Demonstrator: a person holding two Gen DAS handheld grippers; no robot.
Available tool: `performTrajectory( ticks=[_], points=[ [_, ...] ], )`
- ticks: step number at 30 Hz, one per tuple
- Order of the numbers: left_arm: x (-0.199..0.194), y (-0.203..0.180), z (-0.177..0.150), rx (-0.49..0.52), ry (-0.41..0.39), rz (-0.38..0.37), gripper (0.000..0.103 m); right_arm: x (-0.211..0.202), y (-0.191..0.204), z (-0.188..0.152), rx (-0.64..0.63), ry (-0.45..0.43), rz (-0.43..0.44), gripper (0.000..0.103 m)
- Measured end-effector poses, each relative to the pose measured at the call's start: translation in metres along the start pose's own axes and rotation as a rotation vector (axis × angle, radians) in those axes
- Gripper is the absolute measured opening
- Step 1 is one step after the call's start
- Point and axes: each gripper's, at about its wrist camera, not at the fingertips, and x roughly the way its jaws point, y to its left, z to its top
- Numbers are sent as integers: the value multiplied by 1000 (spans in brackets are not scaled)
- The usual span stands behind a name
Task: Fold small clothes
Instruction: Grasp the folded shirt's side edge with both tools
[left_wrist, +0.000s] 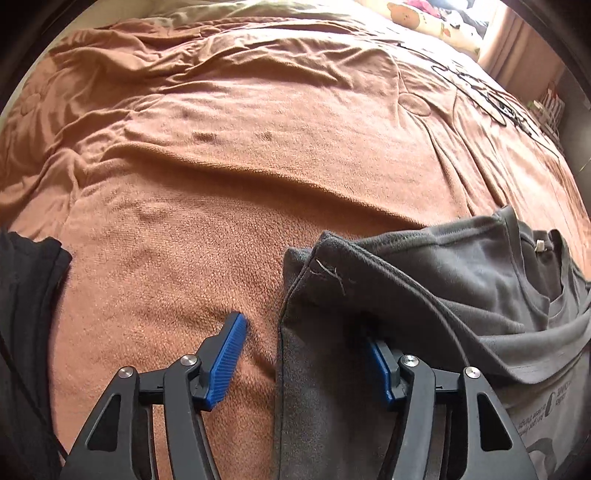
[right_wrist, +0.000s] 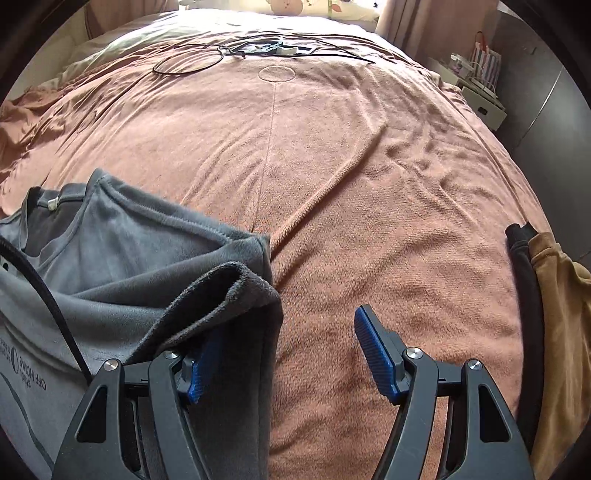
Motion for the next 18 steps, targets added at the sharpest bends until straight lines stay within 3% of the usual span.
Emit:
performTrajectory(
  ticks=[5, 10, 13, 18],
  points=[
    [2, 7, 1, -53, -28, -37, 41, 5, -8, 0, 36, -37, 29, 63],
    [-2, 17, -2, -107, -43, -74, 14, 4, -13, -3, 62, -55, 95, 36],
    [-7, 23, -5, -148, -45, -98, 10, -2, -16, -3, 62, -70, 86, 22],
    [-17, 31, -9, -179, -53, -154, 10, -13, -12, -5, 37, -61, 96, 22]
  ],
)
